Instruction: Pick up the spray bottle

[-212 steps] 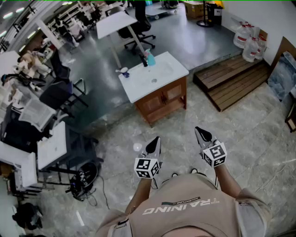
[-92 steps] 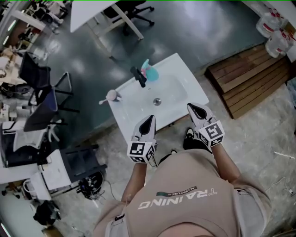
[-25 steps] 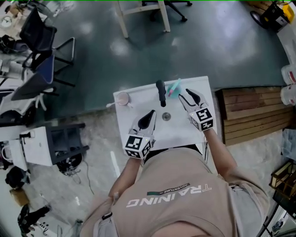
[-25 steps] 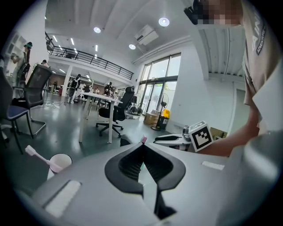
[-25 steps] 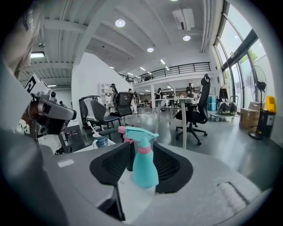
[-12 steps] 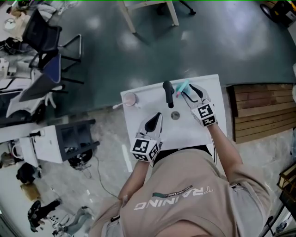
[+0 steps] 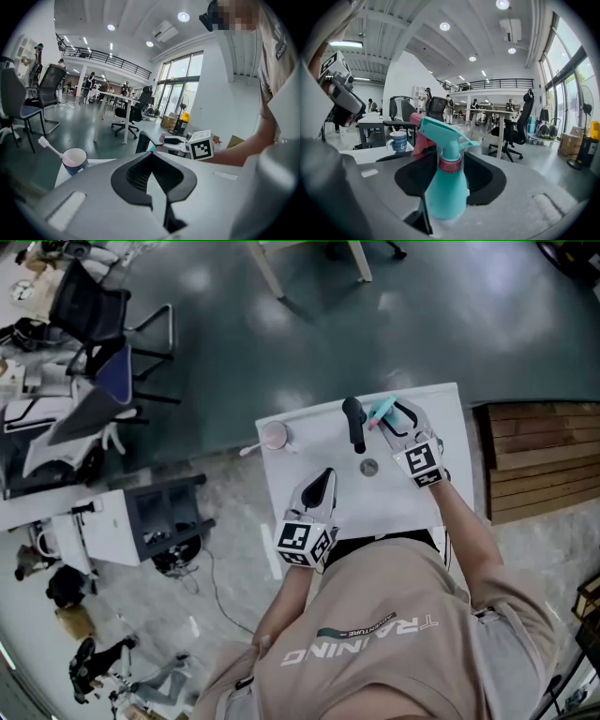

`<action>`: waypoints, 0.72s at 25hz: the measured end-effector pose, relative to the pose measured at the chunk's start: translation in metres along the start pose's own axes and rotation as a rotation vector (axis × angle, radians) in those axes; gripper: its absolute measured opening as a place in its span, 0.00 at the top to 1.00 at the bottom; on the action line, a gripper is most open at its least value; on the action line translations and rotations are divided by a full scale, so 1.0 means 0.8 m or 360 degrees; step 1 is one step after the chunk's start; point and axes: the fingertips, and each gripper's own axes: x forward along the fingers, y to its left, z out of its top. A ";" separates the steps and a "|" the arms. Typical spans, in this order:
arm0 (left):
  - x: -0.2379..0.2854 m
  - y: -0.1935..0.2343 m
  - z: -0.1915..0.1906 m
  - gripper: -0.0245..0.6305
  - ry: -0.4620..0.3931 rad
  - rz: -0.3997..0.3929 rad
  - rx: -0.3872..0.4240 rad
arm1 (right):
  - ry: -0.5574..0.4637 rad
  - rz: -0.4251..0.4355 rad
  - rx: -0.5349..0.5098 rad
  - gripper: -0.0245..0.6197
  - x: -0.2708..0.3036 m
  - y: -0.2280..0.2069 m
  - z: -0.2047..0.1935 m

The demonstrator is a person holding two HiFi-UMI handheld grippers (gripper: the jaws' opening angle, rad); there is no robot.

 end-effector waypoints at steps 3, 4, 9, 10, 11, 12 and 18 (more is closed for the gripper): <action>-0.004 0.002 -0.001 0.94 0.0009 -0.0006 0.0010 | -0.0023 -0.0026 -0.0004 0.72 0.003 0.006 0.003; -0.005 0.002 0.000 0.94 0.0010 -0.0012 0.0013 | -0.0031 -0.0036 -0.0003 0.72 0.003 0.008 0.005; -0.008 0.003 0.002 0.94 0.0001 -0.0043 0.0036 | -0.0029 -0.0032 -0.0006 0.75 -0.001 0.016 0.011; -0.009 0.002 0.002 0.94 -0.0003 -0.0049 0.0039 | -0.0023 -0.0029 0.0000 0.75 -0.003 0.016 0.010; -0.010 0.002 0.003 0.94 -0.0008 -0.0053 0.0040 | -0.0019 -0.0028 0.0015 0.75 -0.005 0.017 0.011; -0.012 0.002 0.004 0.94 -0.0014 -0.0058 0.0041 | -0.0020 -0.0031 0.0033 0.76 -0.007 0.016 0.012; -0.013 0.013 0.021 0.94 -0.0079 -0.0079 0.0056 | -0.0045 -0.0121 0.0080 0.75 -0.030 0.000 0.042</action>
